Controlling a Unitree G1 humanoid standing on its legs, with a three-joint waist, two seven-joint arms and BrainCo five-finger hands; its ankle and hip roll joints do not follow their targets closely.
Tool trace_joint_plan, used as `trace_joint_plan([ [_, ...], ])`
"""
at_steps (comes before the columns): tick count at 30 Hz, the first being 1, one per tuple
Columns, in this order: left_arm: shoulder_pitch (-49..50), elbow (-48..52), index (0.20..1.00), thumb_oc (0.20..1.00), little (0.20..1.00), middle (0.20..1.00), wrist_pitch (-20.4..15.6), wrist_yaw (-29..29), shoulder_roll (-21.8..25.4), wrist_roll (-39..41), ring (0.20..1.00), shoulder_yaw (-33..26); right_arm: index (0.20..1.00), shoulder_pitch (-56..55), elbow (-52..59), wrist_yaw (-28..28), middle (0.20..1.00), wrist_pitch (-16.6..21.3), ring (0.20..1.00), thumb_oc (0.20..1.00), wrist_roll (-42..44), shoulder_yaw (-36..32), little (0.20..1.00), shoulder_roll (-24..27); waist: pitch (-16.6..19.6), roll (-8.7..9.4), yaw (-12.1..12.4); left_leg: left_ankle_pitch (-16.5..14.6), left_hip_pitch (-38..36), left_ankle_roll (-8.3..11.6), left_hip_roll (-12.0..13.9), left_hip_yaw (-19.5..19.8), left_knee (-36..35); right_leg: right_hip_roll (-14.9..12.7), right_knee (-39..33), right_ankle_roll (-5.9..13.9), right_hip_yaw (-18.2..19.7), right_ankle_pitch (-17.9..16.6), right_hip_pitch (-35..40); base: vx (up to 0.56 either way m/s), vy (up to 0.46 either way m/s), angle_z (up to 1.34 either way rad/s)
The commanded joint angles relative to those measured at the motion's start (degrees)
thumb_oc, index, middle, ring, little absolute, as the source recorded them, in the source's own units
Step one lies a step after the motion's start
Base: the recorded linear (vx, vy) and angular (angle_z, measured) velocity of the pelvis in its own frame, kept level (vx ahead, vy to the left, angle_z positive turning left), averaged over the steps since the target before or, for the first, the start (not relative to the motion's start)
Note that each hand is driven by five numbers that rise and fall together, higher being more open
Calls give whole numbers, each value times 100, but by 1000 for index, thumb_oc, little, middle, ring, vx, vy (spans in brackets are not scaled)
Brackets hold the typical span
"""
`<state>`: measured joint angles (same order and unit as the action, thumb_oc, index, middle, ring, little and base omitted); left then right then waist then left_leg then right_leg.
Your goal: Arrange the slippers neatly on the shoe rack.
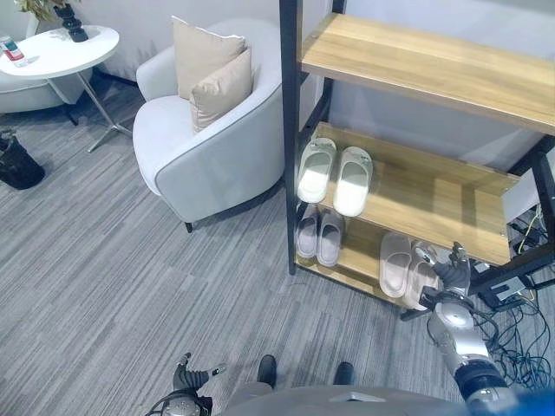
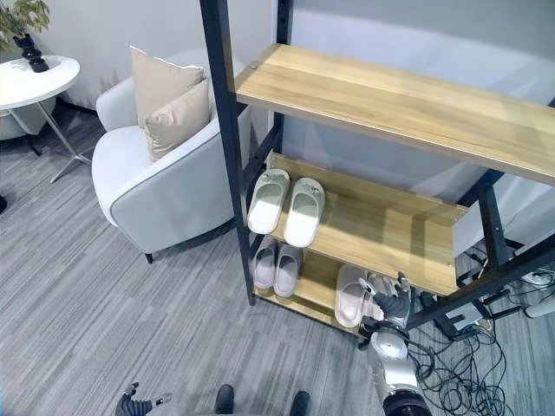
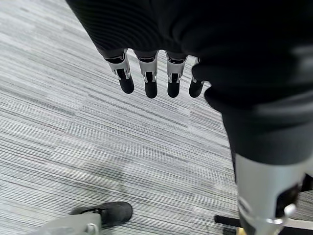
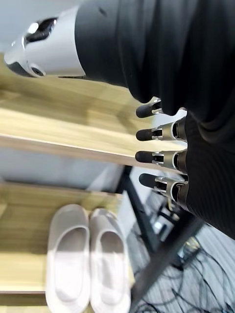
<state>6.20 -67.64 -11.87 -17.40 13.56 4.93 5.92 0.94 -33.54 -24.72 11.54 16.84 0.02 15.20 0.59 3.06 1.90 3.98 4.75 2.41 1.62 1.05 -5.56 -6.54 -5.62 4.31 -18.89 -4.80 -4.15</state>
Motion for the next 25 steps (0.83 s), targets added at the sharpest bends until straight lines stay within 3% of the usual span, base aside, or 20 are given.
trace_joint_plan([
  [1,-366,-256,1000,1000,1000,1000,-19,89,59,-193,1000,19,1000,768,46,186,1000,343,1000,1000,220,-5,1000,211,-324,40,162,-411,-183,243,78,-82,56,-306,62,541,79,492,547,-23,-24,-15],
  [9,-327,-442,1000,1000,1000,1000,24,167,-26,-369,1000,64,1000,542,423,708,1000,288,1000,1000,-80,701,1000,98,-311,-24,112,-349,-274,288,98,-106,56,-271,62,478,107,495,657,-100,-26,-2],
  [11,-349,-501,1000,1000,1000,1000,49,216,-55,-525,1000,59,1000,267,177,835,1000,81,1000,1000,-718,926,1000,243,-296,-37,70,-371,-293,289,113,-114,56,-269,62,486,121,496,674,-130,-50,4],
  [13,-336,-749,1000,1000,1000,1000,142,375,-59,-392,1000,-120,1000,-158,-1371,791,1000,-207,1000,1000,-1141,846,1000,120,-240,-37,-37,-397,-419,260,125,-127,56,-245,62,478,191,488,761,-52,-78,-3],
  [17,-435,-826,1000,1000,1000,1000,152,678,-123,-71,1000,-21,1000,-193,-3810,1101,1000,-487,1000,1000,-460,510,1000,-306,-195,-80,-72,-424,-472,215,128,-132,56,-223,62,481,314,475,747,-2,-24,-26],
  [20,-479,-770,1000,1000,1000,1000,181,926,-263,201,1000,95,1000,-308,-4407,1298,1000,-675,1000,1000,-290,359,1000,-410,-154,-135,-117,-444,-494,208,137,-130,56,-208,62,486,338,500,756,-2,-7,-1],
  [25,-541,-742,1000,1000,1000,1000,237,1080,-355,191,1000,270,1000,-303,-4476,1441,1000,-763,1000,1000,-354,440,1000,-452,-150,-188,-174,-453,-524,203,146,-149,56,-194,62,476,385,507,753,0,0,0],
])
